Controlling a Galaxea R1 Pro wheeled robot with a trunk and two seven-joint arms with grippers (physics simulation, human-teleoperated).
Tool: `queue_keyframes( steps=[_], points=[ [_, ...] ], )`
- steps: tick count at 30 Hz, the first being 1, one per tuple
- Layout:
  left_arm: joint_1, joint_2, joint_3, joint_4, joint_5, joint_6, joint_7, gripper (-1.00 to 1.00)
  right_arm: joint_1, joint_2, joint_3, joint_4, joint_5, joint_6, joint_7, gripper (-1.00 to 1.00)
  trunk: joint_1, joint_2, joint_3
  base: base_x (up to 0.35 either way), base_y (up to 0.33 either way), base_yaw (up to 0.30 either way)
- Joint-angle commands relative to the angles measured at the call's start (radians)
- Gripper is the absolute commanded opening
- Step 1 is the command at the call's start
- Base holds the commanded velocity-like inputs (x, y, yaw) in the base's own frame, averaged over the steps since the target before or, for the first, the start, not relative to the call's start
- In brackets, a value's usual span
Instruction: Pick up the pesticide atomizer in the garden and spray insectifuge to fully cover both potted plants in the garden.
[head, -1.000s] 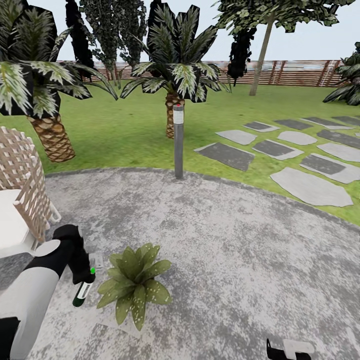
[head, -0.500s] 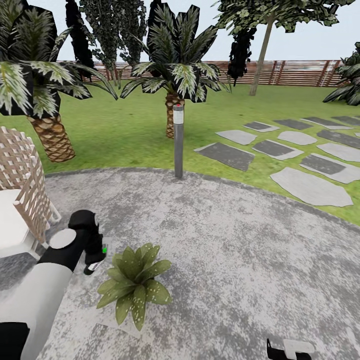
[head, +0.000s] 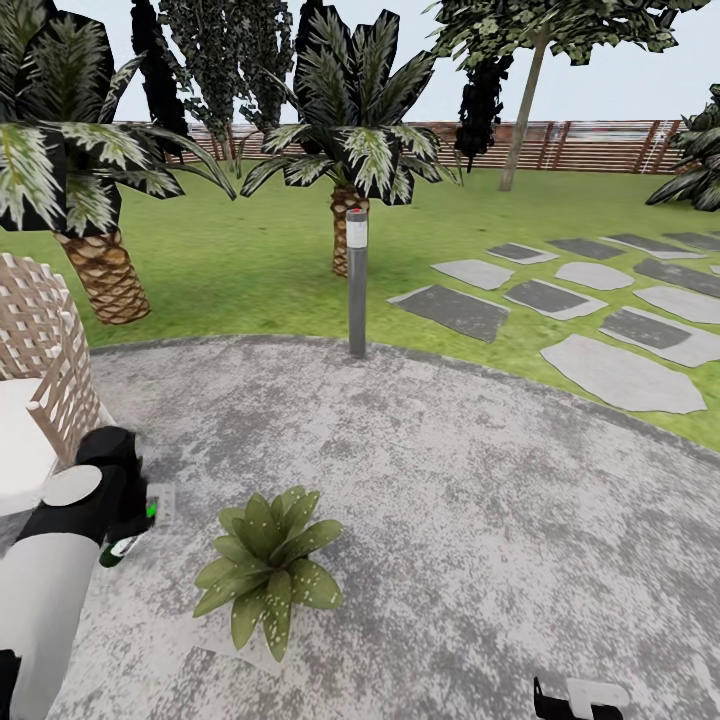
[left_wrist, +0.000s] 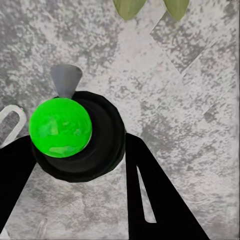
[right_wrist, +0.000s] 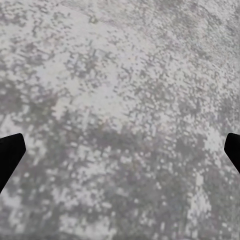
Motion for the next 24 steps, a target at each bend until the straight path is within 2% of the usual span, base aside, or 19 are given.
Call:
queue_keyframes(
  steps=[1,2,6,10,16,20,24],
  points=[
    [0.001,0.001,0.039,0.012,-0.003,-0.008,-0.005,-1.00,-0.001,0.000,-0.004,0.002,0.011,-0.003,-0.006,1.00,0.000,0.000,-0.001,0.000,0.000,0.000],
    [0.001,-0.001,0.055,0.041,-0.002,-0.015,-0.005,-1.00,-0.001,0.000,-0.004,0.002,0.011,-0.003,-0.006,1.00,0.000,0.000,-0.001,0.000,0.000,0.000],
    [0.001,-0.013,0.065,0.115,-0.003,-0.014,-0.005,-1.00,-0.001,0.000,-0.004,0.002,0.011,-0.003,-0.006,1.00,0.000,0.000,-0.001,0.000,0.000,0.000],
    [0.001,-0.028,0.066,0.127,-0.003,-0.010,-0.005,-1.00,-0.001,0.000,-0.004,0.002,0.011,-0.003,-0.006,1.00,0.000,0.000,-0.001,0.000,0.000,0.000],
    [0.002,-0.027,0.069,0.131,-0.005,-0.009,-0.005,-1.00,-0.001,0.000,-0.005,0.002,0.009,-0.003,-0.006,1.00,0.000,0.000,-0.001,0.039,0.152,0.000],
    [0.065,-0.027,0.070,0.157,-0.004,-0.010,-0.005,-1.00,-0.001,0.000,-0.006,0.001,0.009,-0.003,-0.006,1.00,0.000,0.000,-0.001,0.009,0.035,0.000],
    [0.080,-0.027,0.073,0.160,-0.002,-0.010,-0.005,-1.00,-0.001,0.000,-0.006,0.001,0.009,-0.003,-0.006,1.00,0.000,0.000,0.000,0.001,0.002,-0.164]
  ],
)
